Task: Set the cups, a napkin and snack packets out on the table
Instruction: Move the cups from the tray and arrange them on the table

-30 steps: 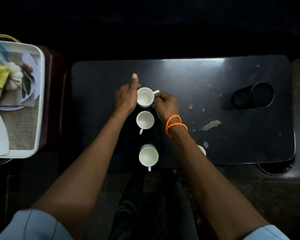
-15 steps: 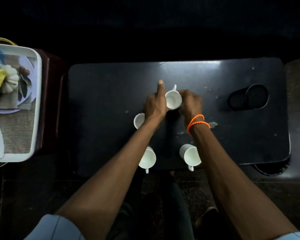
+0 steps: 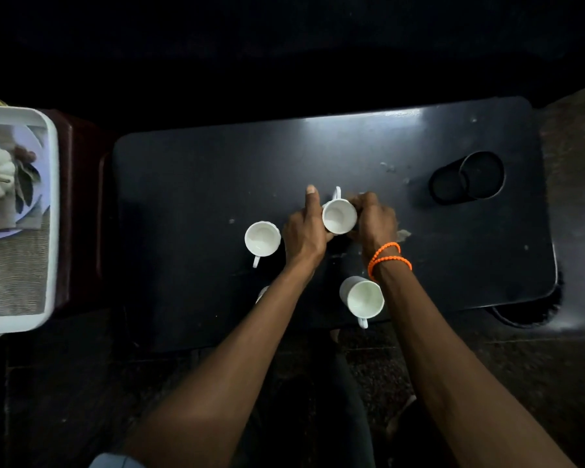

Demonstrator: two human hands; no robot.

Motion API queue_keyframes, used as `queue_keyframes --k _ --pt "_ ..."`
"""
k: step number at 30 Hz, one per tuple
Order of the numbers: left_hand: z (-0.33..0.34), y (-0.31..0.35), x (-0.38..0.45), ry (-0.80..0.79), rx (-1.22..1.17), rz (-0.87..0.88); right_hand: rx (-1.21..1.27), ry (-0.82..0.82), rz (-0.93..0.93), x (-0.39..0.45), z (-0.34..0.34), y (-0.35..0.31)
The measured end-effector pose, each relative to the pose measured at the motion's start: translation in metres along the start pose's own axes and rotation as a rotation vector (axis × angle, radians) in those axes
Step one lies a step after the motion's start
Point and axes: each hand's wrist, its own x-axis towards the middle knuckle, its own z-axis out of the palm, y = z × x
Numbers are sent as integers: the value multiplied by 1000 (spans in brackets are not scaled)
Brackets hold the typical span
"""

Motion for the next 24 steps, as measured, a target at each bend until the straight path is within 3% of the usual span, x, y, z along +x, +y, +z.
queue_keyframes --k 5,8,12,18,22,24 --pt "2 2 4 -16 21 11 -2 -12 -9 5 0 -2" --pt "6 2 6 -160 106 40 -13 2 -16 8 -2 -4" --pt "7 2 0 -45 47 29 -39 20 -32 7 -2 -5" --pt "0 12 -13 -80 34 -18 -95 67 -98 4 3 -2" --pt "-21 8 -22 4 -123 -155 -178 173 -485 -6 13 1" --pt "-35 -2 -23 45 -297 -273 -252 92 -727 -18 25 0"
